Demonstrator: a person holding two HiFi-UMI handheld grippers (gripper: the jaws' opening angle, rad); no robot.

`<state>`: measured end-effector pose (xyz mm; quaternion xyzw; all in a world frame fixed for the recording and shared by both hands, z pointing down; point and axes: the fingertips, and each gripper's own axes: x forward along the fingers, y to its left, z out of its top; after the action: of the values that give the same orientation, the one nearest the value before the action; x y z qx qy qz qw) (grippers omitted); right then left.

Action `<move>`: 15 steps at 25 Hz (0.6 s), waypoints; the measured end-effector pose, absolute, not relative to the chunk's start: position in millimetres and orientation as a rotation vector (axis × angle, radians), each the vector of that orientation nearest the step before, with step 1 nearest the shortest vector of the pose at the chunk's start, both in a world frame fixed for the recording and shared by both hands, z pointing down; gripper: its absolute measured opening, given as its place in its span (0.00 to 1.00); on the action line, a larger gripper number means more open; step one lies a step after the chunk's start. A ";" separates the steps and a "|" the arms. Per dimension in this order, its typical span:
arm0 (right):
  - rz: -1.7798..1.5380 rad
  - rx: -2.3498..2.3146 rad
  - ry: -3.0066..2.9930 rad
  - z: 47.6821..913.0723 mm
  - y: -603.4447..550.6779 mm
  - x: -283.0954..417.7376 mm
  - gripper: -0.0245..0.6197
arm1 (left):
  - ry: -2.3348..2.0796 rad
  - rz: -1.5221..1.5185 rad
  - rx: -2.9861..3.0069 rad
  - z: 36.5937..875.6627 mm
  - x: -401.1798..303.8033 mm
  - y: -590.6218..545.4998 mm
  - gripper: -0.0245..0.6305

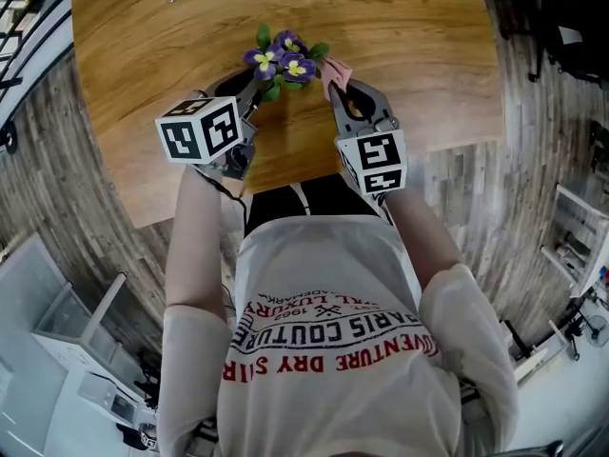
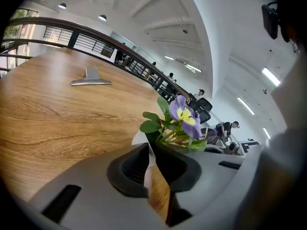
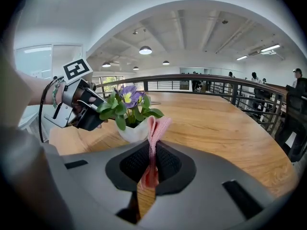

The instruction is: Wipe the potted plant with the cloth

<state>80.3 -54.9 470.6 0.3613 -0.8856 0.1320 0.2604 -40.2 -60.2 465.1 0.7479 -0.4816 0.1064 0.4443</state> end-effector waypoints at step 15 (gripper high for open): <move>0.344 0.814 -2.467 486.2 -74.6 30.0 0.10 | -1.198 0.256 1.828 463.5 -42.2 -60.9 0.10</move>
<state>30.0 -74.6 486.2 0.3003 -0.9096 0.1268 0.2576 -42.2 -60.9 463.5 0.7404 -0.4853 0.1039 0.4533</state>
